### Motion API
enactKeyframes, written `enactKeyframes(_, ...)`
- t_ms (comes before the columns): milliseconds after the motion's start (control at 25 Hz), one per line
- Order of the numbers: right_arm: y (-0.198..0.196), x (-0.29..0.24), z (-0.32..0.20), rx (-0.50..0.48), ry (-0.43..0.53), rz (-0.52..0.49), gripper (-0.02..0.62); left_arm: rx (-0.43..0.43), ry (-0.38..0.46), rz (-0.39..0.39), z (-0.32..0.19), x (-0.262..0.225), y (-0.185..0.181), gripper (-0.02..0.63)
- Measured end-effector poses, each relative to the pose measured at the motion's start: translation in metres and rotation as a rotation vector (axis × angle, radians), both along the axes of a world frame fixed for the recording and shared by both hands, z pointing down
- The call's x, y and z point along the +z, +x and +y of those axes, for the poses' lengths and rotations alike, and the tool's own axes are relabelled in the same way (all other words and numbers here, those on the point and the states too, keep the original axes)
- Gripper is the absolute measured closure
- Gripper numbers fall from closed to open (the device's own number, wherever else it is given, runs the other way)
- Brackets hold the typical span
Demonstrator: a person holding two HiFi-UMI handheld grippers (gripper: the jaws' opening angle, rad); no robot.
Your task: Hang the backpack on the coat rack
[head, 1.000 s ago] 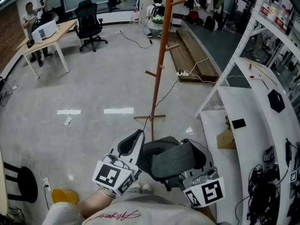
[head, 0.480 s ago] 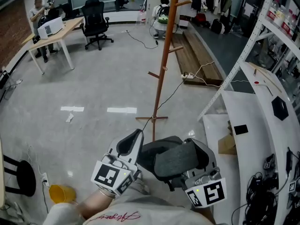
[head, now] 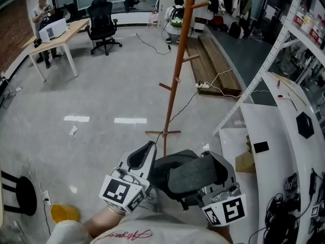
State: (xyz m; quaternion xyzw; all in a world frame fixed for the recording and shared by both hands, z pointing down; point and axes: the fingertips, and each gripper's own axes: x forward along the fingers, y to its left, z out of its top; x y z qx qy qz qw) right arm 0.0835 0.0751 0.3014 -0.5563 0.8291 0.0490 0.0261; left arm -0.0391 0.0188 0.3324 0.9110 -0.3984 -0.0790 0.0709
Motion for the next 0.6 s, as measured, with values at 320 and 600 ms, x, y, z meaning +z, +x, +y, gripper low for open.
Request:
enactKeyframes(320, 0.002, 0.006, -0.058, -0.015, -0.025, -0.002, 0.561, 0.026, -0.005, 0.001, -0.062, 0.003, 0.015, 0.584)
enactKeyframes(600, 0.004, 0.008, -0.116, -0.021, -0.036, -0.003, 0.561, 0.051, 0.002, -0.004, -0.126, -0.001, 0.028, 0.584)
